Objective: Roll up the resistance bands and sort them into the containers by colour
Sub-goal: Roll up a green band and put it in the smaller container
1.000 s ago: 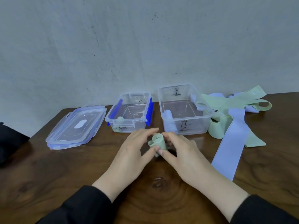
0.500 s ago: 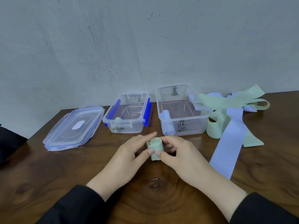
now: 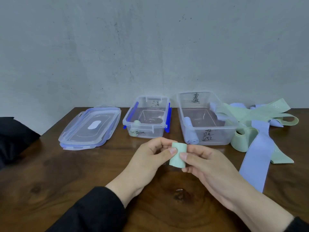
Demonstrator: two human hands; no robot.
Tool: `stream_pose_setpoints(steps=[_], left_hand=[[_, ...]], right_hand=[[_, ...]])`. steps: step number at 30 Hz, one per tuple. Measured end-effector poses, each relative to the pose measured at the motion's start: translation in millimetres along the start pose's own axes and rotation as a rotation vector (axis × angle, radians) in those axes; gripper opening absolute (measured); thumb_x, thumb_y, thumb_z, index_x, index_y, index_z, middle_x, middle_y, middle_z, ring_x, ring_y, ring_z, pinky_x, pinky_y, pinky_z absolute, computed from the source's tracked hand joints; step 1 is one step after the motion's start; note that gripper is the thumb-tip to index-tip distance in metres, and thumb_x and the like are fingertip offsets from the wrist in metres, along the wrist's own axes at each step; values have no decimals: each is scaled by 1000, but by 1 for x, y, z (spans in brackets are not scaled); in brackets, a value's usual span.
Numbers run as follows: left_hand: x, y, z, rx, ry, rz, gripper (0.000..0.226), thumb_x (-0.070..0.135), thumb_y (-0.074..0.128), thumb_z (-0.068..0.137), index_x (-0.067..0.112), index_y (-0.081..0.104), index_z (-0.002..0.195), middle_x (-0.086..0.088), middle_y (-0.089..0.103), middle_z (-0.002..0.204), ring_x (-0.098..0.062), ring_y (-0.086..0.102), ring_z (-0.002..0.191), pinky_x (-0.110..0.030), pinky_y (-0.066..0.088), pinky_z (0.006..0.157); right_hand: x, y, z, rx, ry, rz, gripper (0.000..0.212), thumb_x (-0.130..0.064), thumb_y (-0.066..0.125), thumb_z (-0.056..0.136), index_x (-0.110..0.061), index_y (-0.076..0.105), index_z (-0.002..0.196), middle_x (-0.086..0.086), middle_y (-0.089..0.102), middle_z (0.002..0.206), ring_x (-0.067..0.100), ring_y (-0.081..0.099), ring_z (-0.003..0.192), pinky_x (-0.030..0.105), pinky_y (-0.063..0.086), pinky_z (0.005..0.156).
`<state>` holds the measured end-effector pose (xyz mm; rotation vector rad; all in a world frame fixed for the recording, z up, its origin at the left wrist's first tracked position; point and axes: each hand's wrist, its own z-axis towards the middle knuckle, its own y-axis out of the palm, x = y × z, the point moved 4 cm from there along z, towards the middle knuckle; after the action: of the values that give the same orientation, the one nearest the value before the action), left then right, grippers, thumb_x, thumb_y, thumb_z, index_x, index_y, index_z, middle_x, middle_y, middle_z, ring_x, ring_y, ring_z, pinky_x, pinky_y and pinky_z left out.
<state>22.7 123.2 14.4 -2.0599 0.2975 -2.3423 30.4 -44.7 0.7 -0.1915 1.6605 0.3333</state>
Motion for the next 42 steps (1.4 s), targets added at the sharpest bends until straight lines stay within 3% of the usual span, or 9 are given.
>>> stream_pose_setpoints(steps=[5,8,12,16,19,24,33,38,42], left_hand=[[6,-17,0,49,129,123,17,30,66,91,29,70,107,4,69,99,-14,63,94,-25,52,83],[11,-46,2,296,262,197,22,42,60,88,34,66,108,12,63,97,-5,59,93,-16,47,78],[4,-102,16,571,322,401,28,31,52,98,30,58,124,18,54,115,-4,51,114,-22,44,96],[-18,-129,36,500,117,468,40,25,49,100,28,49,139,25,41,127,4,41,121,-5,29,99],[-29,-125,41,402,86,492,45,27,50,100,26,43,145,23,42,124,5,41,118,11,19,80],[-34,-125,44,436,175,501,44,31,58,96,27,51,139,17,55,121,4,50,107,-3,37,90],[-36,-122,50,413,207,478,51,37,57,95,27,45,144,10,56,134,-5,50,120,-23,42,104],[-38,-124,54,419,189,446,49,37,59,94,28,49,141,11,56,135,-6,52,120,-25,43,104],[-37,-123,54,409,177,445,50,39,58,94,30,48,142,11,57,132,-10,54,116,-30,46,101]], right_hand=[[-18,19,6,18,3,9,19,-13,66,89,-8,76,105,16,74,108,38,65,108,50,47,97],[-40,39,22,-5,-30,-88,17,-12,63,90,-7,78,98,16,75,101,22,62,89,41,47,84],[-80,55,70,64,-102,-296,13,-15,68,88,-7,78,87,15,76,92,18,66,83,38,53,85],[-103,66,135,164,-95,-641,17,-17,74,84,-1,75,85,12,73,79,11,61,60,19,54,60],[-96,75,184,196,8,-888,21,-19,70,81,2,74,82,18,72,74,25,66,62,32,55,66],[-72,94,227,218,122,-1194,23,-20,65,77,-9,55,59,7,61,54,21,57,47,22,44,49],[-64,125,232,190,140,-1533,27,-27,65,83,-11,49,68,1,53,59,13,48,49,23,34,43],[-62,132,229,98,285,-1498,32,-26,59,88,-11,54,61,4,57,58,19,52,53,26,43,56],[-58,117,229,115,342,-1190,31,-30,69,87,-8,58,69,8,59,61,18,48,48,27,44,58]])
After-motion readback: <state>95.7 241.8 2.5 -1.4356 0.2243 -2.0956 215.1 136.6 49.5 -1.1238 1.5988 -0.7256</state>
